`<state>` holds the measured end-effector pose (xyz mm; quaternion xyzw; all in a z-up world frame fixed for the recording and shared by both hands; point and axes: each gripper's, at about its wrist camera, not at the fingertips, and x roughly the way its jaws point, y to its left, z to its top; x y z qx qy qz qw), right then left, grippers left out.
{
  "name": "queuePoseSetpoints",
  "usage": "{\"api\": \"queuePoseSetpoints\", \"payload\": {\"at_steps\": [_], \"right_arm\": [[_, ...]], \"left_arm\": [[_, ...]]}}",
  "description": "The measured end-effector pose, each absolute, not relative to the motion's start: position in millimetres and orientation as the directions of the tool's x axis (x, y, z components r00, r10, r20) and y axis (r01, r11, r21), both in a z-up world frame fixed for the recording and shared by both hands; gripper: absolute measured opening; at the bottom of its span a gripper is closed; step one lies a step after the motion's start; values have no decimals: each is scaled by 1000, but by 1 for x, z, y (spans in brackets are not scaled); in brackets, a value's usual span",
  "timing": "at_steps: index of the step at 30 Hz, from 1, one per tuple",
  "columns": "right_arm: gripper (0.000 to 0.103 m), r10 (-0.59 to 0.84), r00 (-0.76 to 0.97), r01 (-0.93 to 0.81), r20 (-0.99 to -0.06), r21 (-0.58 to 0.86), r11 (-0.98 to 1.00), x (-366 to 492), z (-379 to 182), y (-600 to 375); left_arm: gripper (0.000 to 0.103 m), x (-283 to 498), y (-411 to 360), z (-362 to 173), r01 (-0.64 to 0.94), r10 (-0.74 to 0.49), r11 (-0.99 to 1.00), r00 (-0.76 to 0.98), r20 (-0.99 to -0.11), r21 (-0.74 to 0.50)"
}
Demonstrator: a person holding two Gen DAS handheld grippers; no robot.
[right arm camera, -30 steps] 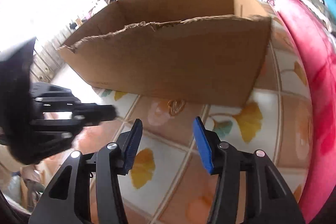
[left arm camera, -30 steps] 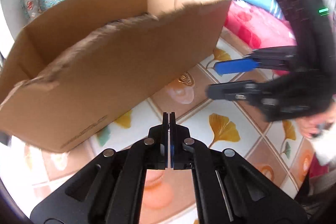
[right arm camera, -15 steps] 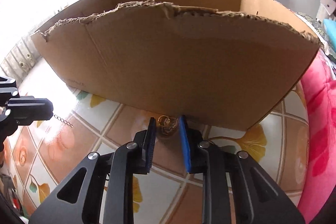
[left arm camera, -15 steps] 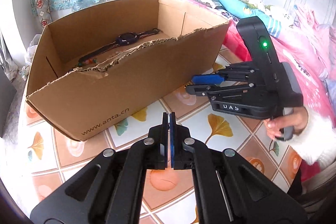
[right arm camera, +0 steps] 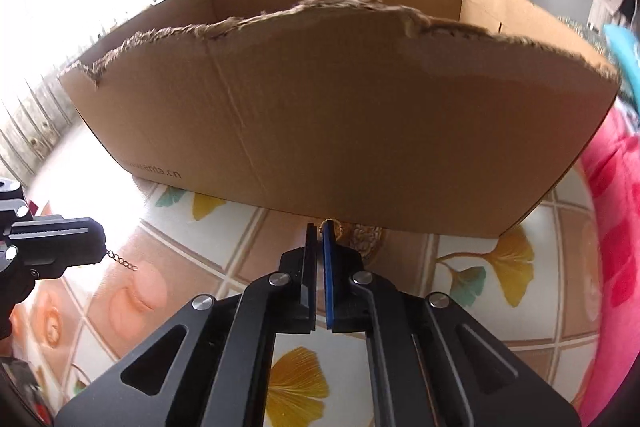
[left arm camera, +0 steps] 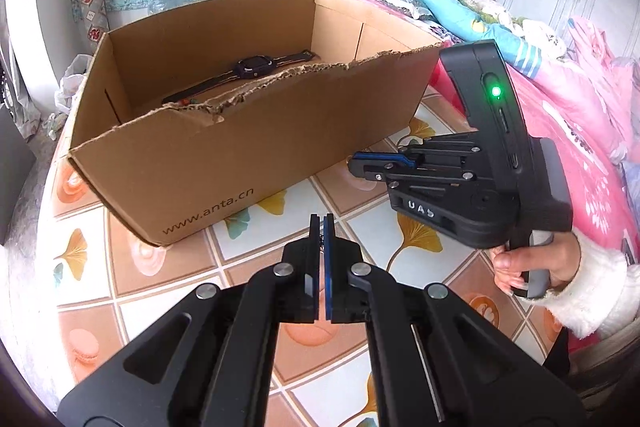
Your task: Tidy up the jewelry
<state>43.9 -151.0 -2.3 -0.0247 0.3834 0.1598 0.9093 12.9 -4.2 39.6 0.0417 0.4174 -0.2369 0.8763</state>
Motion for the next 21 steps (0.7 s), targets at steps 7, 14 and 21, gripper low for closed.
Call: {"api": "queuePoseSetpoints", "payload": {"at_steps": [7,14,21], "right_arm": [[3,301,631,-318,-715,115,941,28,4,-163],[12,332,630,-378,-702,96,921,35,-1,-165],[17,310,643,-378,-701,62,924,40,5,-159]], "left_arm": [[1,6,-1,51,444,-381,888,562,-734,-121],[1,3,-4,47,442,-387,888,562,-731,-130],[1,4,1,40,423,-387,894,563,-730,-147]]}}
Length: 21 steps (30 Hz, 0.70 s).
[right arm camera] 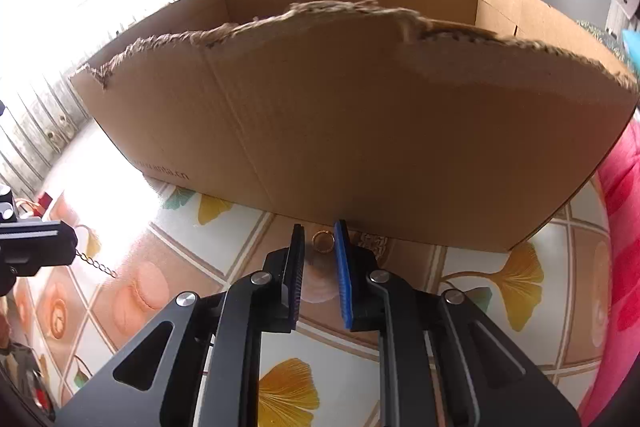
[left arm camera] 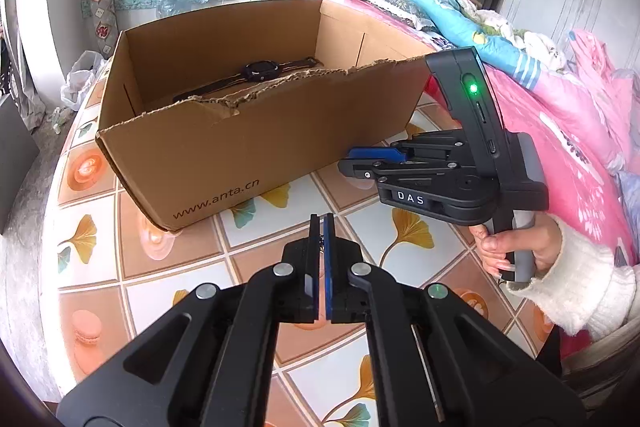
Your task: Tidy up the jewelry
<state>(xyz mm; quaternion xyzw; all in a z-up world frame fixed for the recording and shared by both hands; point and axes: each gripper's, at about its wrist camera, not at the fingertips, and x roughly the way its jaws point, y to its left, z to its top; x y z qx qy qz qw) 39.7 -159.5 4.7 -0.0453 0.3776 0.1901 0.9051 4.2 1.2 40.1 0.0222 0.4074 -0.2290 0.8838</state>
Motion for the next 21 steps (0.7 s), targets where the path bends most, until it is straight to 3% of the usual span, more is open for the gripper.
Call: {"api": "queuePoseSetpoints", "payload": {"at_steps": [5,12,18,21], "right_arm": [[26,280,653,-362,-704,34,931,48,1,-151],[30,281,649,-384,-707,13,923,42,-1,-149],[27,265,656,-371,-707,4,929,41,-1,-146],[16,263,656,-375,-708,-2,927,41,-2,-141]], "left_arm": [[1,3,5,34,413,-385,898,565,-730,-154],[1,2,12,30,392,-383,904,563,-732,-172],[1,2,18,30,381,-389,906,571,-723,-186],[1,2,17,32,388,-388,904,573,-722,-178]]}}
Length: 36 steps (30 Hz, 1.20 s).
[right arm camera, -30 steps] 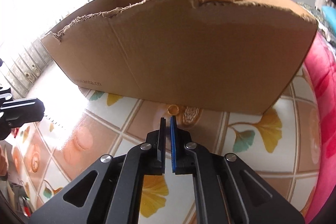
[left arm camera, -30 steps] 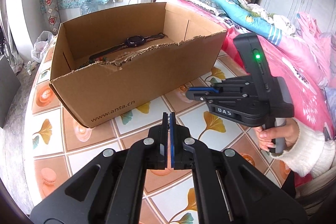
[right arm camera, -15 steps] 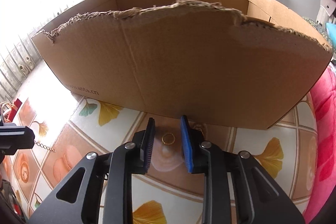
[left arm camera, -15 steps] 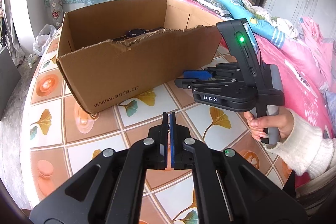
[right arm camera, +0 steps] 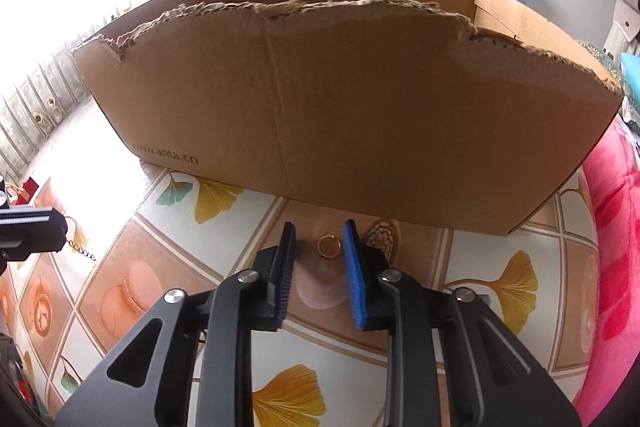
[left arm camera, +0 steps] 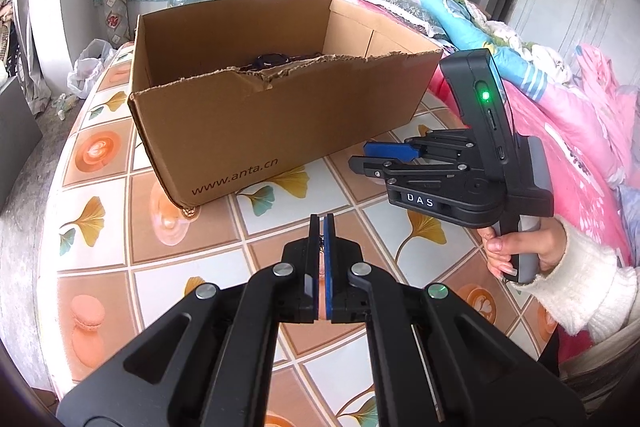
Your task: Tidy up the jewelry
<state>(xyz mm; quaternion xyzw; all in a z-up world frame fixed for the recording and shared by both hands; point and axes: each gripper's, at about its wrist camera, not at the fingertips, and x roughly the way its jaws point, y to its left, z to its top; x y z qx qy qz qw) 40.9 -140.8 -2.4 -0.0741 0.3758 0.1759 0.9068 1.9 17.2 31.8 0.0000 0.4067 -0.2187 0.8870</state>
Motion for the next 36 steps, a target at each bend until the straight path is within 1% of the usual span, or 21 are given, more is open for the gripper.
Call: {"api": "queuePoseSetpoints", "payload": {"at_steps": [1,3,7,13,16,18,21,23,25,27,29,30,33,36], "right_arm": [[12,268,652,-376,-710,4,927,40,-2,-139],[12,254,644,-359,-722,8,933,42,-1,-138],[10,286,625,-332,-726,84,939,42,1,-146],[10,316,633,-350,-707,103,931,21,16,-160],[10,352,636,-376,-686,122,918,7,33,-165],[10,365,655,-402,-662,104,910,-4,49,-165],[10,383,688,-425,-616,86,901,-16,78,-168],[10,391,717,-429,-577,78,900,-17,100,-171],[10,404,733,-438,-548,74,896,-10,121,-175],[10,395,745,-438,-538,52,897,6,135,-178],[10,391,739,-447,-548,34,894,30,147,-179],[10,384,727,-447,-570,31,894,47,149,-180],[10,350,689,-433,-635,27,901,95,145,-181],[10,299,635,-421,-712,6,907,134,134,-179]], "left_arm": [[1,1,17,33,390,-388,904,574,-721,-175],[1,1,15,34,390,-389,904,577,-718,-177],[1,-2,15,39,393,-394,902,583,-711,-177],[1,-2,15,41,395,-390,903,585,-712,-170],[1,-2,15,45,398,-400,900,588,-703,-179],[1,-2,14,50,402,-404,898,593,-696,-179],[1,1,14,68,418,-437,886,603,-668,-202],[1,8,15,87,443,-463,873,620,-633,-204],[1,21,13,104,467,-474,864,631,-614,-187],[1,40,9,116,484,-476,859,635,-608,-165],[1,70,3,123,502,-469,853,623,-626,-139],[1,86,1,124,499,-457,857,616,-642,-132],[1,133,-4,114,497,-461,849,537,-706,-177],[1,182,-6,87,449,-431,865,434,-791,-224]]}}
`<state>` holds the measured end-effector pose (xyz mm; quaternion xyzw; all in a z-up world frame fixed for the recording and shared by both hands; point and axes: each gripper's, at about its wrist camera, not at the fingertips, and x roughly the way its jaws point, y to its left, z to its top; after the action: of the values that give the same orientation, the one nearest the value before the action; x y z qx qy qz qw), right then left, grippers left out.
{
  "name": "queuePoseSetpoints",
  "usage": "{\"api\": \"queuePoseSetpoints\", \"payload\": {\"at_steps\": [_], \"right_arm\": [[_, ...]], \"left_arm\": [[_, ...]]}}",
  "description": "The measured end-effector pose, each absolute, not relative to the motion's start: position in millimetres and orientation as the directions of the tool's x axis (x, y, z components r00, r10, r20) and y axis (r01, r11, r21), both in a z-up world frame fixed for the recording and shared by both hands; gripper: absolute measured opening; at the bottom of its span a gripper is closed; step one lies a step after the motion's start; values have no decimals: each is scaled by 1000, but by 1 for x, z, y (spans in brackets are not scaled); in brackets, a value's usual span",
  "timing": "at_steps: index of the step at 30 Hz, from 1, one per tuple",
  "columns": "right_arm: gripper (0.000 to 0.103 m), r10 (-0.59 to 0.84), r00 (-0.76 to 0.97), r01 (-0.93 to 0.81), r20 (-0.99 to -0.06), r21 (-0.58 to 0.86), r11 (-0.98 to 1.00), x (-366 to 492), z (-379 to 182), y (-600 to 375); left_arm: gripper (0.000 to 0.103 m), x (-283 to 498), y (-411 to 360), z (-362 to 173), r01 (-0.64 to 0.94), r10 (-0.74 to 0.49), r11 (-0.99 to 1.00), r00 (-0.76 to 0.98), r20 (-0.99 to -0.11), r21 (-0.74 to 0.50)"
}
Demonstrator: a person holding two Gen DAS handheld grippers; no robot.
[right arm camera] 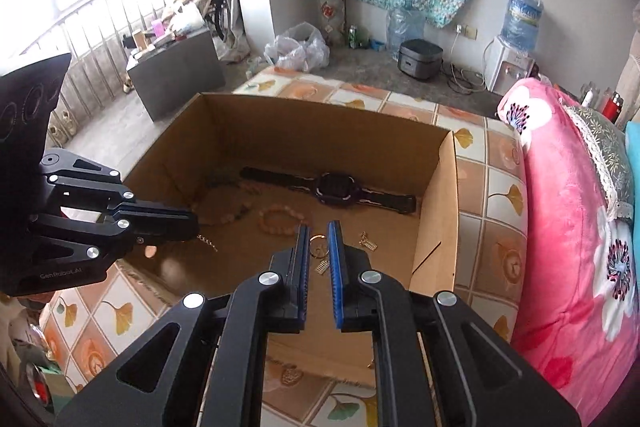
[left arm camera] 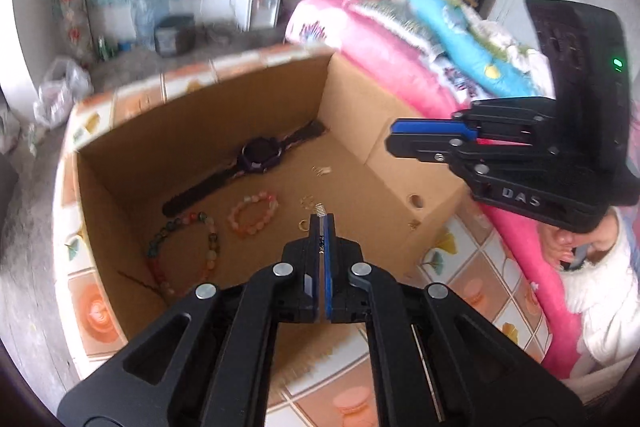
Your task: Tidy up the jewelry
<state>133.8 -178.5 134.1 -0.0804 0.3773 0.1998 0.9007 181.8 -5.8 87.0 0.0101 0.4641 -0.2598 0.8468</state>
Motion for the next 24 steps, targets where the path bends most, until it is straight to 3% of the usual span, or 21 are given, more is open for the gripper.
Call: {"api": "queuePoseSetpoints", "payload": {"at_steps": [4,7,9,10,12,13,14,17,20,22,24], "right_arm": [[10,167,579,-371,-798,-75,926,161,113,-173],[15,153,518,-387,-842,-71,919,169,100,-171],[21,148,503,-393,-852,-73,916,169,94,-171],[26,149,501,-408,-853,-81,909,167,93,-169],[37,144,505,-414,-851,-93,905,165,92,-165],[54,131,516,-409,-847,-108,906,163,94,-164],[59,109,535,-397,-838,-136,908,161,95,-164],[58,33,587,-372,-809,-234,898,154,96,-164],[57,15,616,-368,-787,-271,889,152,95,-168],[57,-17,625,-362,-781,-309,879,151,92,-164],[57,-69,638,-351,-767,-369,861,150,86,-157]], "left_arm": [[1,217,-4,52,355,-377,897,305,-874,-263],[2,226,-2,40,311,-365,907,241,-899,-285],[11,226,0,39,293,-366,909,228,-902,-295],[19,226,0,42,294,-363,911,235,-902,-290],[21,219,3,52,301,-351,916,282,-893,-265],[21,216,3,58,311,-357,914,308,-882,-261],[21,211,3,67,327,-367,909,340,-866,-256],[30,178,7,100,435,-446,863,413,-794,-258],[49,148,11,115,584,-678,681,276,-681,-441],[61,131,5,115,648,-673,656,268,-690,-388],[63,119,-10,108,700,-612,656,275,-742,-281]]}}
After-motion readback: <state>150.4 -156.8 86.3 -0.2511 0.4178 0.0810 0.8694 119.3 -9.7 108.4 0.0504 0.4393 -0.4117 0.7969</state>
